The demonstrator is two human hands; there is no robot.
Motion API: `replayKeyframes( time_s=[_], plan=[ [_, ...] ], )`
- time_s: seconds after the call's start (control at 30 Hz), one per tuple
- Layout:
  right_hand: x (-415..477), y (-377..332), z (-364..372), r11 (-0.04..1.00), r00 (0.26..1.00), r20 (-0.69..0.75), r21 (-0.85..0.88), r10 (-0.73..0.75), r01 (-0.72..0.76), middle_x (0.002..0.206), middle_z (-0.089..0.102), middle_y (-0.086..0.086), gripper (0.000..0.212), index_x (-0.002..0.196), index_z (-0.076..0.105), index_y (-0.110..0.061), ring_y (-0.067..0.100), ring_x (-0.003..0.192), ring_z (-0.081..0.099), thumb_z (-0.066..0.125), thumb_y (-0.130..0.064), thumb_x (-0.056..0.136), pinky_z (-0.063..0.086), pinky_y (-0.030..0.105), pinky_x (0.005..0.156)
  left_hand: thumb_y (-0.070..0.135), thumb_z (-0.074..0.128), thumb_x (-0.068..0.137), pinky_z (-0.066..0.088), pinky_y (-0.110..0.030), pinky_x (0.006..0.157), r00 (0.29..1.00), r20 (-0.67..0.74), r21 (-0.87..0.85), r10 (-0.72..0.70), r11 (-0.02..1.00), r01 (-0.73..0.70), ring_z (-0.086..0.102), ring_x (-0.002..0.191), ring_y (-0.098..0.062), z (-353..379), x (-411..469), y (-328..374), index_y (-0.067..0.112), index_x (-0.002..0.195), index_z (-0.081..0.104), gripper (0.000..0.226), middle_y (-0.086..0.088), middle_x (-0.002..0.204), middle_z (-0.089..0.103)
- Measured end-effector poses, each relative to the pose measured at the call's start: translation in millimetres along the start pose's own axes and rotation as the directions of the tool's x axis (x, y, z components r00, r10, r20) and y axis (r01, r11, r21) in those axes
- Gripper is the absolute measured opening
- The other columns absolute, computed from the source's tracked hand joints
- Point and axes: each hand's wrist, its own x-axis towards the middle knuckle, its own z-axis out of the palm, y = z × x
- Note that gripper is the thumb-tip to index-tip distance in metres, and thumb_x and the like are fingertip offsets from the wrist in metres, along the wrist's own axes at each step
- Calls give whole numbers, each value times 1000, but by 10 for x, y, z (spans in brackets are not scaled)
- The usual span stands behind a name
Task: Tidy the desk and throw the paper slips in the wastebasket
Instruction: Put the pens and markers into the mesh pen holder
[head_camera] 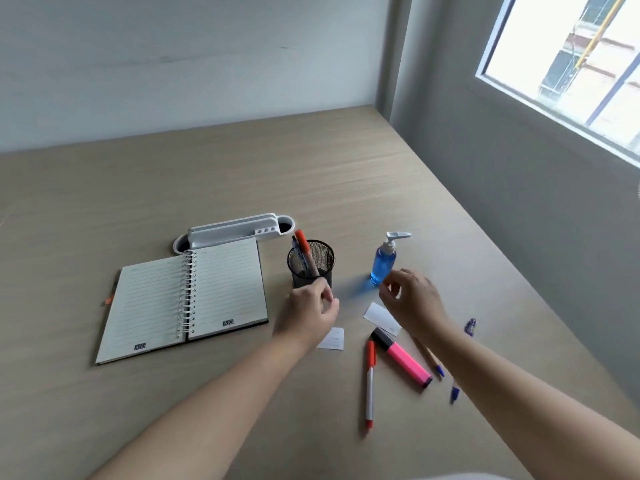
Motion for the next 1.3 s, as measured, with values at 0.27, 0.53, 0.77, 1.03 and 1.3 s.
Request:
replayKeyframes(
  time_s=[0.27,0.53,0.77,1.03,1.3],
  plan=[
    [-642,634,172,944,929,346,-330,130,-9,98,66,3,38,96,65,-19,23,93,62,62,-51,75,41,30,66,56,59,76,48,-33,73,841,478,362,-254,929,75,64,96,-29,902,-614,219,21,86,57,37,-6,100,68],
    [-644,567,229,942,935,337,-336,107,13,74,52,7,21,61,46,-15,31,78,63,56,-26,77,32,27,53,30,57,79,45,-30,66,838,438,333,-326,925,186,64,92,-32,933,-593,136,10,86,61,22,-12,99,67],
    [-547,402,90,973,905,358,-77,231,-217,60,49,-1,17,66,56,-13,18,59,51,62,-26,75,34,23,45,29,59,74,45,-23,55,852,370,-24,-370,913,407,58,56,-20,526,-575,17,20,59,51,20,0,63,59],
    [295,-586,-233,932,988,150,353,34,-86,50,52,-8,15,63,61,-18,8,48,42,69,-24,75,32,22,45,27,65,82,61,-42,70,953,-90,-331,-289,911,246,69,55,-16,-652,218,-104,20,67,61,17,-1,61,69],
    [852,-1013,130,910,997,54,408,58,-75,94,63,-5,4,86,66,-28,-5,65,58,65,-30,82,39,15,52,27,65,82,60,-39,70,949,-123,-298,-291,923,244,71,59,-13,-824,795,-204,25,64,57,20,3,62,68]
  ],
)
